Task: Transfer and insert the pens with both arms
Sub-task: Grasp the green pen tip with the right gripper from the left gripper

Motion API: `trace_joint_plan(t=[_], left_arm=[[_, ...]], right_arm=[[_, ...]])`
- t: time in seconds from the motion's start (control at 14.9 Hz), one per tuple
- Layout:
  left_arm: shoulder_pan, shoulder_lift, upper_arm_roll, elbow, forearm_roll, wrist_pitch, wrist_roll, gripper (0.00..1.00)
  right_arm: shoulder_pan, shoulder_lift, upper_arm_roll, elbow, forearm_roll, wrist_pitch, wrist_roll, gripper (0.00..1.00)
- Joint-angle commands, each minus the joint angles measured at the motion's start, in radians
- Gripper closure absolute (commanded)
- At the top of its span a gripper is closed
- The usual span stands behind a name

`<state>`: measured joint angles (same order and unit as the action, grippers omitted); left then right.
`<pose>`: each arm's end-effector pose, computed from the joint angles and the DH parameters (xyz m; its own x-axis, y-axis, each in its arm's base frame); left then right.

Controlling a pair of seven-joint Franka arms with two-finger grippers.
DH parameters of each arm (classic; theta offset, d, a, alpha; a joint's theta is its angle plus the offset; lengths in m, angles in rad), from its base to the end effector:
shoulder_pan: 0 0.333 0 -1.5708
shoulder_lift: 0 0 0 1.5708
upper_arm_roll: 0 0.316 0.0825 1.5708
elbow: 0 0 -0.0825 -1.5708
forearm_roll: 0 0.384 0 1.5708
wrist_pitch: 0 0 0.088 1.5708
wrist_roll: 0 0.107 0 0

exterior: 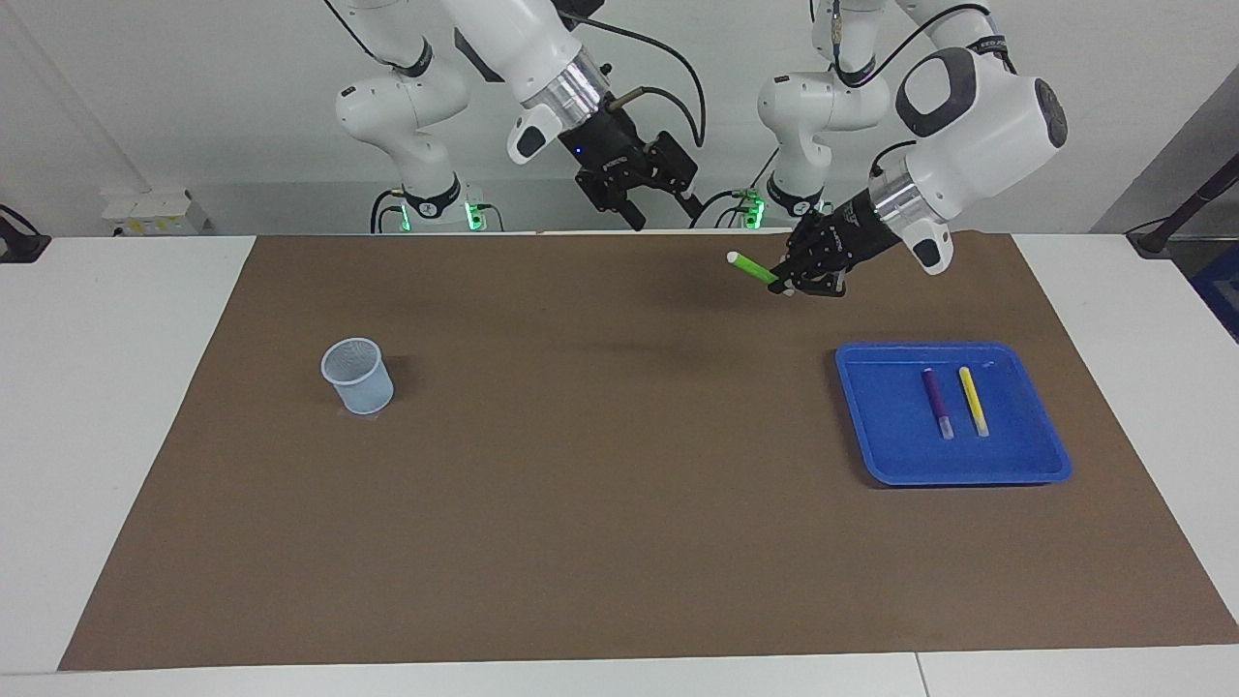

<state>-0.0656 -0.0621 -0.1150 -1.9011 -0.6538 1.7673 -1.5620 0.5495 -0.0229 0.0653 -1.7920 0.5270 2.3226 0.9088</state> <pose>0.5213 -0.1508 0.5351 -0.0069 0.8134 -0.5817 0.9923 -0.0666 -0.1049 0.4843 0.3536 0.6136 0.8693 -0.4795 -0.1203 -0.4354 -0.6273 -0.6456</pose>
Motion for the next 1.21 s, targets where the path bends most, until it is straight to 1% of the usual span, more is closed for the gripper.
trace_joint_plan(t=[0.0,0.13,0.4,0.67,0.74,0.87,1.0,1.07,1.14], left_arm=[[-0.014,-0.038,0.014,-0.049,-0.029,0.023,-0.018,1.00],[-0.016,-0.038,0.014,-0.050,-0.030,0.021,-0.020,1.00],[-0.016,-0.044,0.014,-0.056,-0.043,0.021,-0.024,1.00],[-0.014,-0.044,0.014,-0.056,-0.049,0.015,-0.026,1.00],[-0.014,-0.044,0.014,-0.056,-0.049,0.015,-0.026,1.00],[-0.014,-0.044,0.014,-0.056,-0.049,0.012,-0.026,1.00],[-0.014,-0.044,0.014,-0.056,-0.049,0.007,-0.026,1.00],[-0.014,-0.044,0.014,-0.056,-0.049,0.006,-0.026,1.00],[-0.014,-0.044,0.014,-0.056,-0.049,0.006,-0.027,1.00]], right_arm=[[0.020,0.029,-0.005,-0.013,0.027,0.075,0.001,0.00],[0.042,0.060,-0.002,-0.010,0.028,0.125,0.001,0.00],[0.105,0.118,-0.002,-0.006,0.077,0.266,0.028,0.00],[0.131,0.118,-0.001,-0.012,0.077,0.268,0.028,0.00],[0.136,0.118,-0.001,-0.012,0.077,0.270,0.028,0.02],[0.135,0.118,-0.001,-0.012,0.077,0.271,0.022,0.13],[0.133,0.124,-0.001,-0.010,0.077,0.279,0.021,0.21],[0.133,0.126,-0.001,-0.010,0.077,0.281,0.018,0.28],[0.133,0.126,-0.001,-0.010,0.077,0.281,0.018,0.38]])
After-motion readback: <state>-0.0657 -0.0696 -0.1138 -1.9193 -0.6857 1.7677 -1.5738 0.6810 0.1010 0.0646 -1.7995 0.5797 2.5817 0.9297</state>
